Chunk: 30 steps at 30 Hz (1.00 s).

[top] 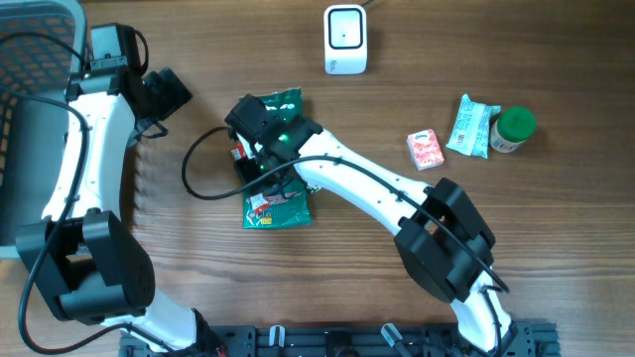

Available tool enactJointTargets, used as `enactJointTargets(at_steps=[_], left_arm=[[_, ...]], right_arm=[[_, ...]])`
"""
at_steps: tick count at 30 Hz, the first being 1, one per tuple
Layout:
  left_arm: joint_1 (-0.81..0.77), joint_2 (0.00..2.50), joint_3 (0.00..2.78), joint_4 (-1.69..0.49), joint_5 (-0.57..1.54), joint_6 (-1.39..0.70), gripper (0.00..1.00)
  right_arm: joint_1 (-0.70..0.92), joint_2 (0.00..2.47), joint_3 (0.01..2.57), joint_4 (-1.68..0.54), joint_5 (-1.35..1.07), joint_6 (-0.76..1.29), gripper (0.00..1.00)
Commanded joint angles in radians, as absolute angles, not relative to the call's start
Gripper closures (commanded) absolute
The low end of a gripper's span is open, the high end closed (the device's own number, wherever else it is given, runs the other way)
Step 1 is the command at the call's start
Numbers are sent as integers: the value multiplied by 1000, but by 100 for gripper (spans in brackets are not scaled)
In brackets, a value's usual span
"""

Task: Scan the item barcode
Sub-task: 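Lower the right gripper and pinch the red Nescafe stick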

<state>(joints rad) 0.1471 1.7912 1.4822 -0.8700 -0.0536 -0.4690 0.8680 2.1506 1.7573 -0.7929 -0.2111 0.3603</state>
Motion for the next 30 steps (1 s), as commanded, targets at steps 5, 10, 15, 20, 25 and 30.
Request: enactJointTargets(at_steps=[5, 10, 15, 20, 25, 30], left_arm=[[162, 1792, 1487, -868, -52, -476, 0], [162, 1792, 1487, -868, -52, -476, 0], [162, 1792, 1487, -868, -52, -476, 0], [162, 1792, 1487, -868, -52, -476, 0], [162, 1792, 1487, -868, -52, -476, 0], [162, 1792, 1487, -868, -52, -476, 0]], right_arm=[[895, 2194, 1758, -798, -156, 395, 70], [921, 2223, 1758, -801, -141, 396, 70], [943, 2257, 1758, -796, -40, 395, 70], [946, 2263, 1758, -796, -19, 393, 69], [946, 2268, 1758, -801, -19, 393, 69], [946, 2284, 1739, -797, -27, 407, 68]])
